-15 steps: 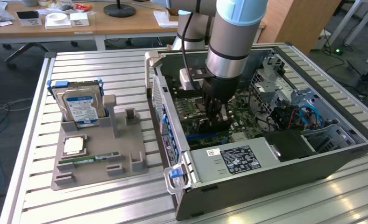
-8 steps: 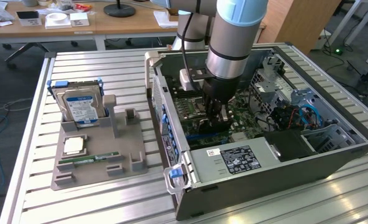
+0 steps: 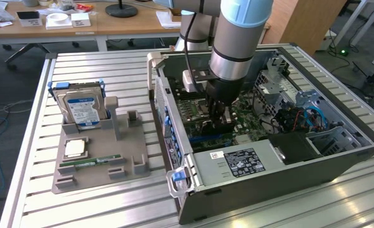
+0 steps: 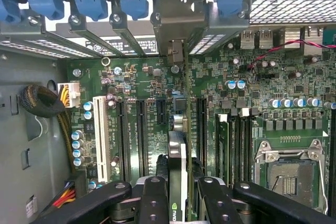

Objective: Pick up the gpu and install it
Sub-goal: 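Insert the gpu into the slot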

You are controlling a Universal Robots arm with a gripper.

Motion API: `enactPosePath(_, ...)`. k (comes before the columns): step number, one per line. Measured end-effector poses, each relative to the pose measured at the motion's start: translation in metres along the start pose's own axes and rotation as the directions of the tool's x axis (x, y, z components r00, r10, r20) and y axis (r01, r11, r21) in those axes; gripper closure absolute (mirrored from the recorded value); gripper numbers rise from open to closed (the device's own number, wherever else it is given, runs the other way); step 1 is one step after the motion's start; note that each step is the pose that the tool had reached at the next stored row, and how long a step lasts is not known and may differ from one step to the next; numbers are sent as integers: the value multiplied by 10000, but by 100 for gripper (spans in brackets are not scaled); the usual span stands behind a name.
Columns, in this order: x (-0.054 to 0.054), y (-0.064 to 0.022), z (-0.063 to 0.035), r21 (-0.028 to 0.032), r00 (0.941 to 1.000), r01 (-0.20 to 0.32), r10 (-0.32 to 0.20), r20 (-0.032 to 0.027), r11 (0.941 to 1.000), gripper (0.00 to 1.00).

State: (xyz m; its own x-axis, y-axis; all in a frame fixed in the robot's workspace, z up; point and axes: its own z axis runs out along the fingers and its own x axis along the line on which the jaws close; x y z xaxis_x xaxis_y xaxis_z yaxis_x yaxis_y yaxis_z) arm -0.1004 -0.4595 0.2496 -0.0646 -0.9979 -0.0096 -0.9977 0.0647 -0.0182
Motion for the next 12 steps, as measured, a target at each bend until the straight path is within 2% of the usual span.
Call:
enactPosePath(9, 0, -2, 11, -1, 10000, 0, 0, 3, 10000, 73)
enactPosePath(12, 0, -11, 12, -2, 10000, 1, -1, 29, 10000, 73)
